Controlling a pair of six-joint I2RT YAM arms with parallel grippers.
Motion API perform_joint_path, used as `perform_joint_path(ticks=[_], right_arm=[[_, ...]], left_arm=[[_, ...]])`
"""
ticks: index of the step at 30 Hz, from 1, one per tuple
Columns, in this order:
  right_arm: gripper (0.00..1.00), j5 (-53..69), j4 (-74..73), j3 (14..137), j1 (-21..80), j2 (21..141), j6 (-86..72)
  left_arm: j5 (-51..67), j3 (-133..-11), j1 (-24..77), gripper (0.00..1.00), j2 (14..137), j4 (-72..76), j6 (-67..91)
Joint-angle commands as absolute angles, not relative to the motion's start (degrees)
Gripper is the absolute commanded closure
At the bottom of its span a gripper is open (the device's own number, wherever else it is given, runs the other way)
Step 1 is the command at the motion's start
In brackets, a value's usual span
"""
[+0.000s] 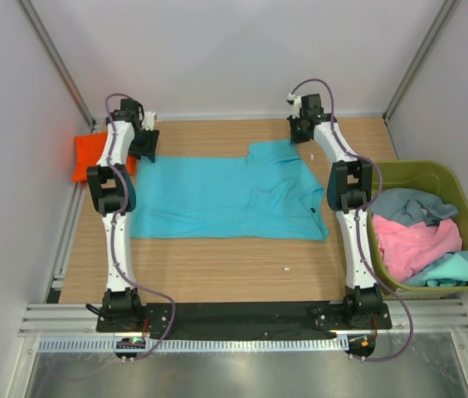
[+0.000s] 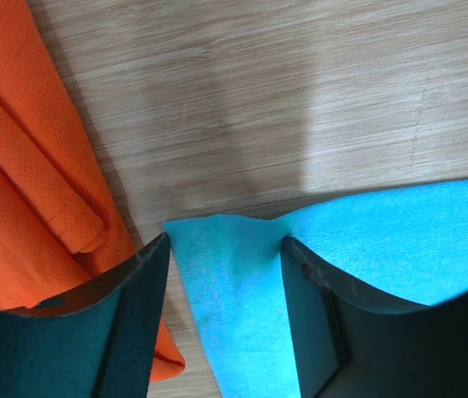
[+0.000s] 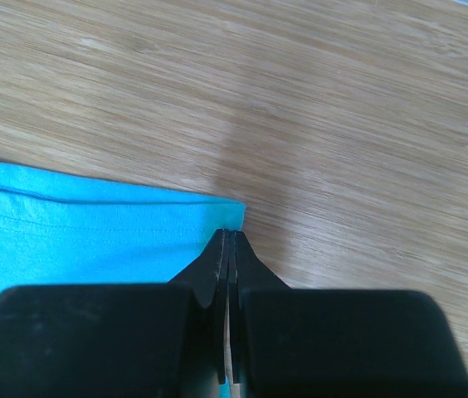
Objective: Fold and stack the t-shirts
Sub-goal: Fold the tshirt
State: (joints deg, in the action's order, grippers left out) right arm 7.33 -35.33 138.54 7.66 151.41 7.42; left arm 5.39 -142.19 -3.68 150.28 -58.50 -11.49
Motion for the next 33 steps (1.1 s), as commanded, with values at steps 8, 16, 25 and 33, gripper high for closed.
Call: perform_joint_path(ticks=[8, 16, 25, 33], right_arm=[[0.99, 5.2, -37.9, 137.8, 8.6, 149.0, 8.5], [0.99, 4.5, -38.1, 136.9, 8.8, 148.5, 9.0], [0.99, 4.0, -38.2, 135.9, 9.2, 147.5, 9.6], [0.99, 3.6, -38.1, 135.7, 9.8, 147.6, 9.7]], left_arm=[[4.6, -142.1, -5.5, 0.57, 151.9, -57.9, -11.1], [3.5, -141.4, -6.4, 0.47, 151.2, -56.9, -11.0], [9.8, -142.1, -8.5, 0.48, 152.6, -58.4, -8.8], [13.1, -142.5, -10.2, 0.59, 152.8, -59.5, -9.1]])
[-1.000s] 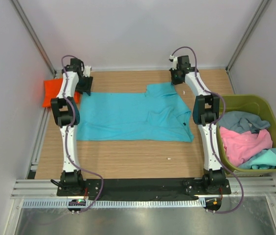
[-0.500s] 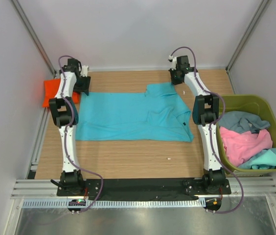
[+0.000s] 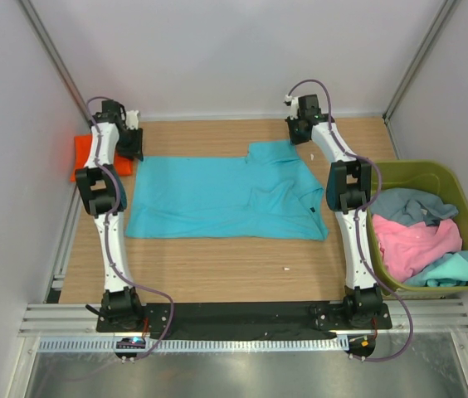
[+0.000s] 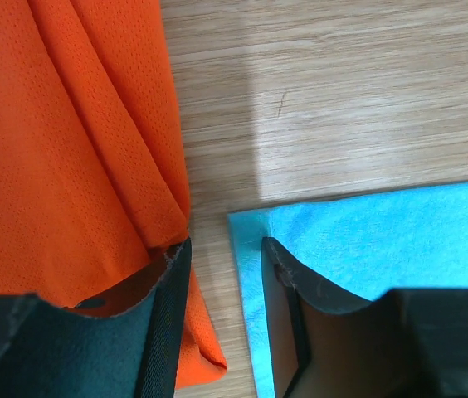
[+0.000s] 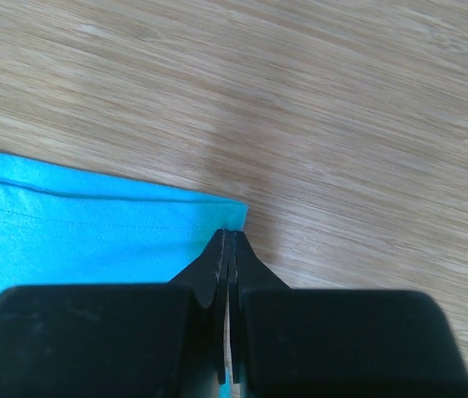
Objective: Fold and stack the t-shirts
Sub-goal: Fold the tshirt
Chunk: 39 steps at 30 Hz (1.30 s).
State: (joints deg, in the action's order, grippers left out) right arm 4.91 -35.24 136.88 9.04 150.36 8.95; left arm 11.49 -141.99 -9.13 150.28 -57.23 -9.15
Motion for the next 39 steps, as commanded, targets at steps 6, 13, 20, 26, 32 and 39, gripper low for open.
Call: perform_joint_path(ticks=[6, 13, 20, 26, 32, 39], right_arm=[[0.99, 3.6, -38.1, 135.9, 10.7, 147.8, 9.7], [0.99, 3.3, -38.1, 135.9, 10.8, 147.9, 9.8], [0.99, 3.3, -38.1, 136.1, 10.9, 147.9, 9.8], [0.99, 3.3, -38.1, 136.1, 10.8, 148.0, 9.8], [0.99, 3.7, -38.5, 136.0, 10.9, 148.2, 10.1], [0.99, 3.9, -38.7, 135.7, 10.8, 147.9, 10.5]], left_arm=[[15.9, -142.6, -10.2, 0.62, 153.0, -60.5, -10.5], [17.1, -142.4, -9.5, 0.62, 153.0, -61.3, -11.2], [17.4, -142.2, -8.4, 0.64, 153.3, -61.3, -11.2], [17.1, -142.4, -8.3, 0.76, 153.5, -61.3, -10.9], [16.3, -142.5, -8.5, 0.89, 153.5, -61.0, -10.3], [15.9, -142.6, -8.5, 1.00, 153.2, -60.3, -10.1]])
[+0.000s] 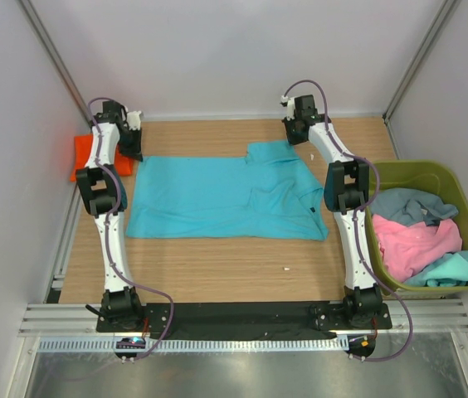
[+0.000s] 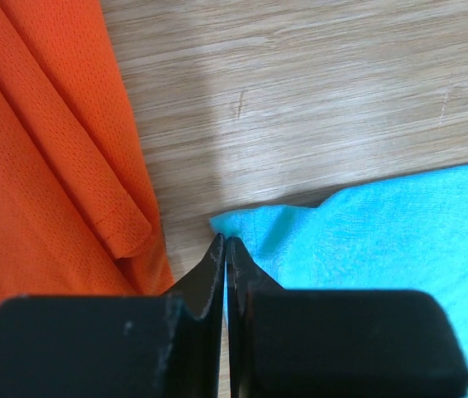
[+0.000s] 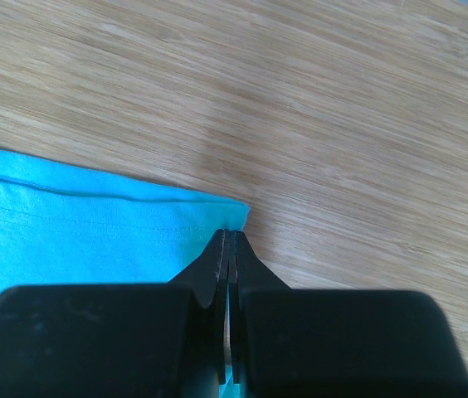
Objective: Fold and stack the t-shirts
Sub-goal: Fold the tshirt
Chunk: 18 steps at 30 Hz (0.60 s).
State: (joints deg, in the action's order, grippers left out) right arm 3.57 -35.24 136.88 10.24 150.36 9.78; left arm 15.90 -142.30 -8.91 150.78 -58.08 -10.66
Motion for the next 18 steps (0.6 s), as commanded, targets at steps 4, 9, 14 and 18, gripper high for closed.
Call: perform_joint_path(ticks=[4, 9, 14, 18], right_arm=[[0.99, 3.8, -38.8, 135.8, 10.8, 147.2, 10.5], [0.99, 4.5, -39.4, 134.4, 10.8, 143.2, 10.2], [0.99, 5.8, -39.9, 132.3, 10.9, 139.4, 9.6], [0.99, 6.2, -40.3, 130.6, 10.9, 136.8, 9.8]], left_arm=[[16.8, -142.4, -8.4, 1.00, 152.0, -60.4, -10.5], [18.9, -140.7, -8.5, 1.00, 146.4, -60.6, -10.7], [20.7, -137.3, -8.5, 1.00, 142.0, -61.0, -10.8], [21.1, -136.3, -8.5, 1.00, 140.5, -61.2, -10.7]])
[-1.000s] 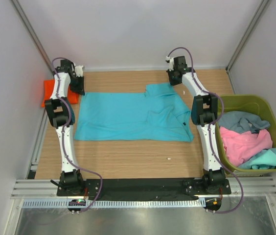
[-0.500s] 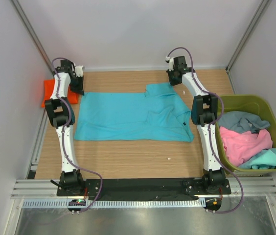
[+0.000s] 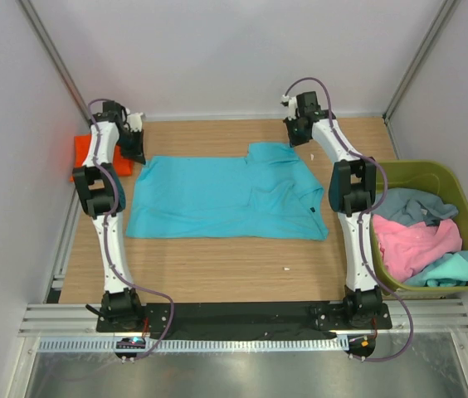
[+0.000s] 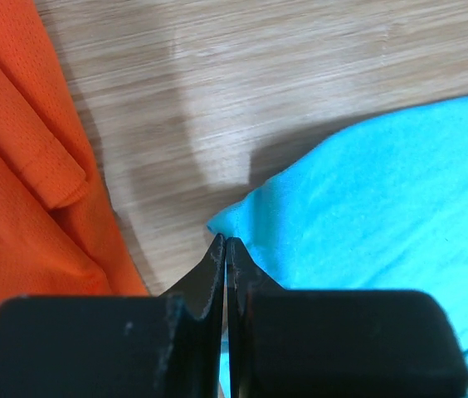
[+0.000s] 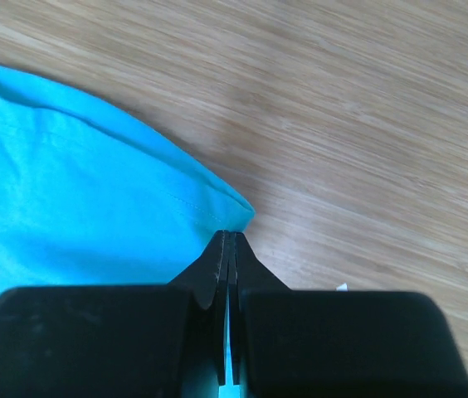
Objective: Fold and stack the t-shirts
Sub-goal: Fold the tshirt
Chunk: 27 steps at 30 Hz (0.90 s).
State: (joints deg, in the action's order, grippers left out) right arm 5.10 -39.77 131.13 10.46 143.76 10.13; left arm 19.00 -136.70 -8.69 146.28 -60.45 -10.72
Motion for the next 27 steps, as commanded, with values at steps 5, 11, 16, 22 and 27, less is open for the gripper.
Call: perform_joint_path(ticks=[5, 11, 16, 22, 27], right_arm=[[0.99, 6.4, -40.4, 129.8, 10.9, 135.8, 10.0], [0.99, 5.5, -40.4, 131.2, 10.8, 137.9, 9.6], [0.99, 7.6, -41.2, 131.7, 10.8, 137.8, 9.8], [0.99, 8.3, -41.7, 127.0, 10.8, 132.5, 10.4], [0.99, 8.6, -41.9, 124.2, 10.8, 128.2, 10.2]], left_arm=[[20.0, -137.2, -8.5, 1.00, 140.2, -60.2, -10.1], [19.5, -138.1, -8.7, 1.00, 140.9, -60.5, -10.5], [19.8, -137.1, -8.8, 1.00, 139.6, -60.7, -10.7], [20.2, -136.6, -9.5, 1.00, 136.7, -60.8, -11.6], [20.8, -131.5, -9.6, 1.00, 132.8, -58.8, -12.5]])
